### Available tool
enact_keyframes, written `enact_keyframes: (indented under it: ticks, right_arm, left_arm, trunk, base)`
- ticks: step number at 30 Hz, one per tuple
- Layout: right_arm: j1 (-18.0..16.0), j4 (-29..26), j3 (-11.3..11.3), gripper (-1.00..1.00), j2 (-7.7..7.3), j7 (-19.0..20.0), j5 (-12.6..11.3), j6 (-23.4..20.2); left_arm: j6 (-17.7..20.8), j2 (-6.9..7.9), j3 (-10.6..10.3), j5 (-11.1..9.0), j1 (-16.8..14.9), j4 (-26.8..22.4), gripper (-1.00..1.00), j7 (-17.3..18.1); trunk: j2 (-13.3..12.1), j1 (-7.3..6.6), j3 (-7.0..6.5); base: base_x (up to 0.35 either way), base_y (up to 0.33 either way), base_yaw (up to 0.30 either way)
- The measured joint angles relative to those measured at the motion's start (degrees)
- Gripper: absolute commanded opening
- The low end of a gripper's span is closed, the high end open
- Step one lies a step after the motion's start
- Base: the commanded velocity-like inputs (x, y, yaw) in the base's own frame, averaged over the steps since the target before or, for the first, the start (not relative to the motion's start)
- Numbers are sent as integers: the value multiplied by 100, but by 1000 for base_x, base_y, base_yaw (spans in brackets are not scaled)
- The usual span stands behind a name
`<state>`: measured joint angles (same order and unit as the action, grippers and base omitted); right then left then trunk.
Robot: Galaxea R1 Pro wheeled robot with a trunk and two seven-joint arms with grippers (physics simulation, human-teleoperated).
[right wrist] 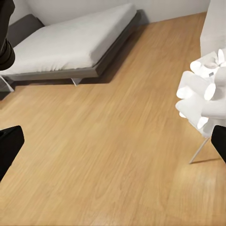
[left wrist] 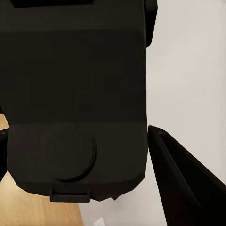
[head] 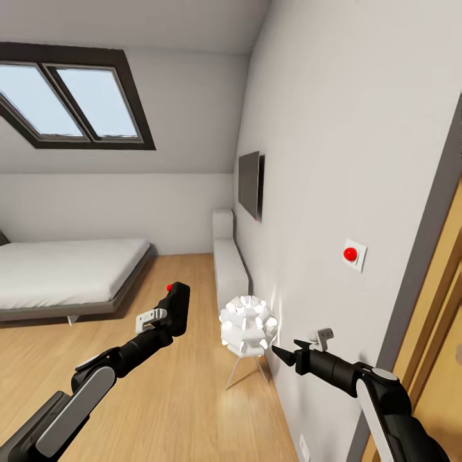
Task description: Attach the digital camera to the camera tripod in the bedroom.
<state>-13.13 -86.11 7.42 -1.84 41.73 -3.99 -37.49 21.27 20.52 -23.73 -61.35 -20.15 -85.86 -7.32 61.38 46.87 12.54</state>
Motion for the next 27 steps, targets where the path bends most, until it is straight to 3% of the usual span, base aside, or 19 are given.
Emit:
enact_keyframes:
  ticks: [27]
  right_arm:
    - [1,0,0,100,0,0,0,0]
  left_arm:
    - [0,-6,-8,0,0,0,-100,0]
  trunk:
    - [-1084,-594,-486]
  base:
    - [0,0,0]
